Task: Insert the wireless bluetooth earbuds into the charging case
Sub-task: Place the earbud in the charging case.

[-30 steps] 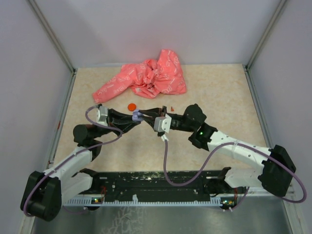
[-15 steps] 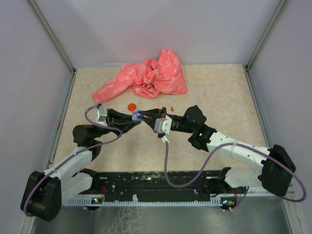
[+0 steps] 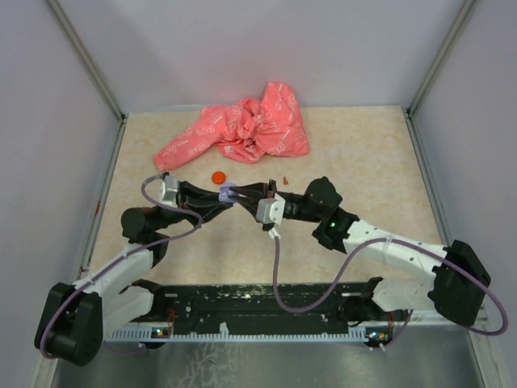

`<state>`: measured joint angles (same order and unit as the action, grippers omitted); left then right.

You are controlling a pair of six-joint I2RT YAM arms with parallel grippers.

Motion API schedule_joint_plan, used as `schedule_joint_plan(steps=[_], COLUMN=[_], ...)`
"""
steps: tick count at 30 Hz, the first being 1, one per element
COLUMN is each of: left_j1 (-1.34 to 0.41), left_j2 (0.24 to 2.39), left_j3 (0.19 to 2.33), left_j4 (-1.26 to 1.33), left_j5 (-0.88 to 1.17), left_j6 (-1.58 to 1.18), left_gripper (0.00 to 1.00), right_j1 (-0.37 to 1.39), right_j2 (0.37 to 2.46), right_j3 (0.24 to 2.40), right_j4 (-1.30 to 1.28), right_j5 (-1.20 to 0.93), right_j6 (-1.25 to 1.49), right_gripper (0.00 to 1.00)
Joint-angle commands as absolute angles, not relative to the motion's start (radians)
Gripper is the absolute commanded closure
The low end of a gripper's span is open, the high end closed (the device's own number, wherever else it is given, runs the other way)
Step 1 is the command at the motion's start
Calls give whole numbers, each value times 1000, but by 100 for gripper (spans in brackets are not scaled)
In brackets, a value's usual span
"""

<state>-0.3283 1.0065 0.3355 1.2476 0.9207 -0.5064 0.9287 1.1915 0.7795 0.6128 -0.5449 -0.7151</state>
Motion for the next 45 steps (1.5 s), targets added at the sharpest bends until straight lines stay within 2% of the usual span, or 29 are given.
schedule_joint_plan(steps=[1,13,22,28,31,35,45], left_j1=[-313,-306,-305,-305,-305,-304,-302], left_j2=[1005,1009,1010,1009,1011,1012,1002], left_j3=[337,331,331,331,331,330,326], left_j4=[1327,1360,1364,1363,1364,1362,1329], left_j5=[889,897,904,905,905,899,887], left_j6=[-526,-533,-528,-526,-526,-518,-475], left_gripper=[100,100,100,100,100,100,100], right_j1=[946,947,947,946,947,947,947], right_j2=[1166,1163,1142,1130,1123,1118,1111], right_j3=[775,782,787,784,788,796,753], right_j4=[562,506,482,482,483,503,728], right_j5=[-612,-607,-552,-496,-518,-545,-442], right_j6=[-702,-705,-704,-692,-672,-594,-191], right_gripper=[95,88,65,62,55,47,43])
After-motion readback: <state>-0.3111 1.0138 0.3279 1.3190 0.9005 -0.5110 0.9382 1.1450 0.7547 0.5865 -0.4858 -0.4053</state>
